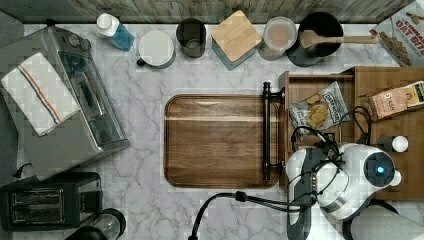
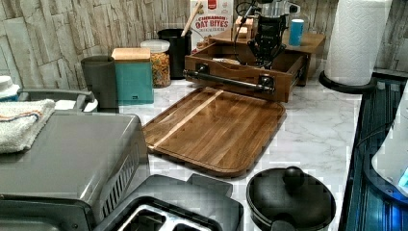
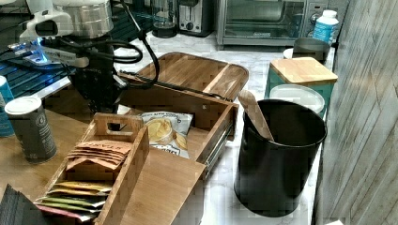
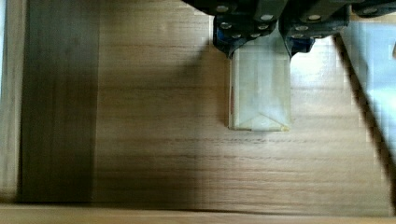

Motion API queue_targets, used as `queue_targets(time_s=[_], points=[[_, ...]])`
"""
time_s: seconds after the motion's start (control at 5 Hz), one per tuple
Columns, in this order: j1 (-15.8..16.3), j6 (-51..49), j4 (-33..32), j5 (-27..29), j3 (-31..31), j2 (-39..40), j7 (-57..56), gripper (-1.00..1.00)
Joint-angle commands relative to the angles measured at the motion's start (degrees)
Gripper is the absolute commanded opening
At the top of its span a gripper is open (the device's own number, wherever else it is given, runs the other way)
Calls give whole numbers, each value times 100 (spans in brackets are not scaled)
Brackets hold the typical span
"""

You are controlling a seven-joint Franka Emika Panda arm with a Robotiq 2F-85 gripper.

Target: Pick up the butter.

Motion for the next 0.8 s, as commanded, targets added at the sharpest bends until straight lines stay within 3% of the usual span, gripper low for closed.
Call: queue_targets(time_s=[0.2,0.4,0.6,0.8], points=[[247,-901,670,-1938,-176,-1688,521,-100],[332,-1121,826,-2446,106,-1929,1034,-100],[623,-2219,1294,-1769,462,-2108,1690,-100],[830,-2654,1347,-1388,915,-2203,2817,-100]])
